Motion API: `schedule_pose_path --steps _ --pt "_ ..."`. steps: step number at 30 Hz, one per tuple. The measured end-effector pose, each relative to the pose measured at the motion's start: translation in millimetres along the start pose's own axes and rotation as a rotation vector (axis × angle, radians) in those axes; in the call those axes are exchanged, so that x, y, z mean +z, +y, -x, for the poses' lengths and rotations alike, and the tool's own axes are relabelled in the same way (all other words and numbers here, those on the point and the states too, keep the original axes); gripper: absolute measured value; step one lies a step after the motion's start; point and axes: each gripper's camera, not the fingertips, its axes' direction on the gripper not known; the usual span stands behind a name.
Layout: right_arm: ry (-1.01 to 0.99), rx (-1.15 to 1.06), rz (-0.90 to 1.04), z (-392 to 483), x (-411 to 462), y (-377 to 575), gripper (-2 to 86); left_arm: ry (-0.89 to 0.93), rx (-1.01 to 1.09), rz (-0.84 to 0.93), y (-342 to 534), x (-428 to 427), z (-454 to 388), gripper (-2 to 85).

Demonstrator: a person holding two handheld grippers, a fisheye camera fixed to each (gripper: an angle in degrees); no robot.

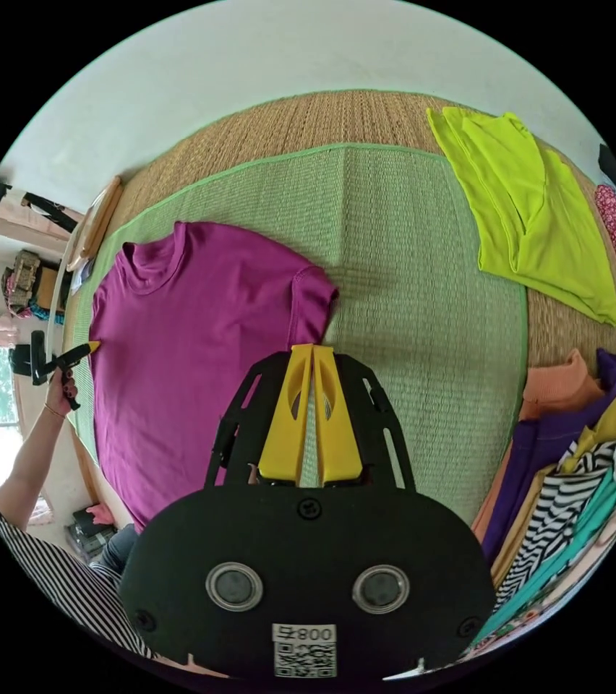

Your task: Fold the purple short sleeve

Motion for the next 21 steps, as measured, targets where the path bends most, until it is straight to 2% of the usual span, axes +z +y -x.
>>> schedule_pose_path --steps 3,6,8,11,15,21 --pt "-0.014 0.014 -0.064 0.1 -3.2 19.8 0.0 0.037 0.028 -0.053 -16.3 9.0 -8.5 0.3" --pt "-0.077 0.010 -0.134 3.2 -5.2 31.8 0.1 -0.017 0.004 -0.055 -37.3 26.6 -9.4 0.4" --pt "-0.047 0.016 -0.089 4.2 7.8 31.9 0.1 -0.080 -0.025 -0.026 -49.0 41.9 -6.9 0.4" --pt "-0.060 0.048 -0.110 -4.9 11.8 39.0 0.3 0.004 -0.062 -0.065 -62.6 57.0 -8.0 0.7" --pt "-0.109 0.072 -0.264 -12.0 -4.5 67.1 1.5 0.135 0.080 -0.069 -82.4 86.7 -44.2 2.2" --pt "-0.116 0.121 -0.287 -17.0 17.1 79.4 5.6 0.283 0.407 0.079 -133.4 174.7 -151.4 6.3"
